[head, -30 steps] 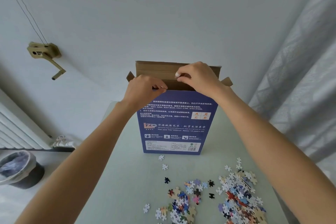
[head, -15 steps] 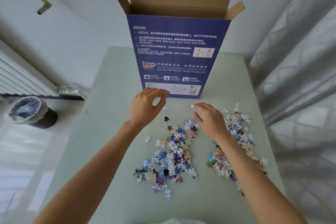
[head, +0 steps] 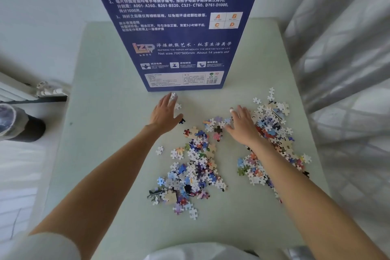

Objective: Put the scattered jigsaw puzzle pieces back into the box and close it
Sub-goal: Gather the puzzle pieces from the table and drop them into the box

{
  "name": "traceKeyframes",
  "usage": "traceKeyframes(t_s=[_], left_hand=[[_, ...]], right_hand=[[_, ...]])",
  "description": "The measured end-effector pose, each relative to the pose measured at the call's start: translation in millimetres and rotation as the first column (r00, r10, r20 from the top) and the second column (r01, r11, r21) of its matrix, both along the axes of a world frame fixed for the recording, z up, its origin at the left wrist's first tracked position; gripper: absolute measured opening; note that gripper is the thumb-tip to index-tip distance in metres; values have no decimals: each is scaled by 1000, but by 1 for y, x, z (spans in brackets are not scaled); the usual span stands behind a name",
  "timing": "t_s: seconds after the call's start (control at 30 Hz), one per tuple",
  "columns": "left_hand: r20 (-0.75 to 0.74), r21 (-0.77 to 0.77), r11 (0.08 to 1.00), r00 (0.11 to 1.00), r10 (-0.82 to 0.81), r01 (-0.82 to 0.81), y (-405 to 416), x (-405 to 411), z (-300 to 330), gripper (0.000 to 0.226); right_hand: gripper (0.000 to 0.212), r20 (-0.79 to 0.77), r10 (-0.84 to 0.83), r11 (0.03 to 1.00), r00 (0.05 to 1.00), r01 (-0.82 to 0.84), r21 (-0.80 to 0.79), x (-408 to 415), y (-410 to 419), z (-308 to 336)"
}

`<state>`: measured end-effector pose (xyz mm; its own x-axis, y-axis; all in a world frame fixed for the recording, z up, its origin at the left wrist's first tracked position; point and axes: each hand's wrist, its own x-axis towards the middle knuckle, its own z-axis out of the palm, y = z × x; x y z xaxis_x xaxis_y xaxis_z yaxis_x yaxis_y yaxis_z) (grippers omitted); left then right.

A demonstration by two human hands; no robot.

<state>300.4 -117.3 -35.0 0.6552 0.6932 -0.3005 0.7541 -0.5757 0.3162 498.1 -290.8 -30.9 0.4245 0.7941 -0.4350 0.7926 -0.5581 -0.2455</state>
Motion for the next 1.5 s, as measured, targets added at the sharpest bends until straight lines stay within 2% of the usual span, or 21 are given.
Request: traceKeyframes(t_s=[0.17, 0.27, 0.37, 0.5, 0.7, 0.8, 0.97, 1.1, 1.23, 1.37, 1.5], left_hand=[[-118, -4, 996, 989, -92, 92, 5, 2, -22, 74], [-67, -11, 985, 983, -172, 172, -14, -16, -15, 72], [-32, -46, 962, 962, -272, 270, -50, -41, -1, 75], [-43, -122, 949, 953, -299, 292, -100, -72, 14, 93], [-92, -129, 977, 979, -183, 171, -142, -78, 12, 110], [-65, -191, 980, 996, -65, 51, -148, -71, 11, 110], [-24, -253, 967, 999, 27, -32, -151, -69, 10, 97], [30, -290, 952, 993, 114, -100, -156, -74, 10, 77], [84, -317, 934, 976, 200, -164, -157, -79, 13, 65], [60, -337, 914, 964, 258, -224, -154, -82, 16, 68], [8, -343, 907, 965, 263, -244, -151, -82, 19, 72]], right_hand=[[68, -39, 74, 996, 996, -73, 49, -33, -17, -11], [77, -135, 195, 978, 972, -182, 99, -64, -32, -7], [97, -188, 294, 955, 937, -280, 96, -91, -48, -4], [108, -61, 398, 911, 915, -386, 143, -113, -62, -7], [111, -16, 333, 934, 943, -327, 143, -120, -56, -6], [102, -11, 323, 941, 946, -320, 112, -120, -54, -4], [85, -107, 277, 959, 955, -267, 95, -116, -57, -4], [80, -125, 317, 945, 940, -302, 129, -119, -52, -1], [85, -118, 334, 939, 935, -319, 128, -124, -44, 0], [93, -13, 428, 901, 904, -425, 93, -128, -40, 1], [100, 18, 488, 872, 873, -488, 39, -132, -36, 1]])
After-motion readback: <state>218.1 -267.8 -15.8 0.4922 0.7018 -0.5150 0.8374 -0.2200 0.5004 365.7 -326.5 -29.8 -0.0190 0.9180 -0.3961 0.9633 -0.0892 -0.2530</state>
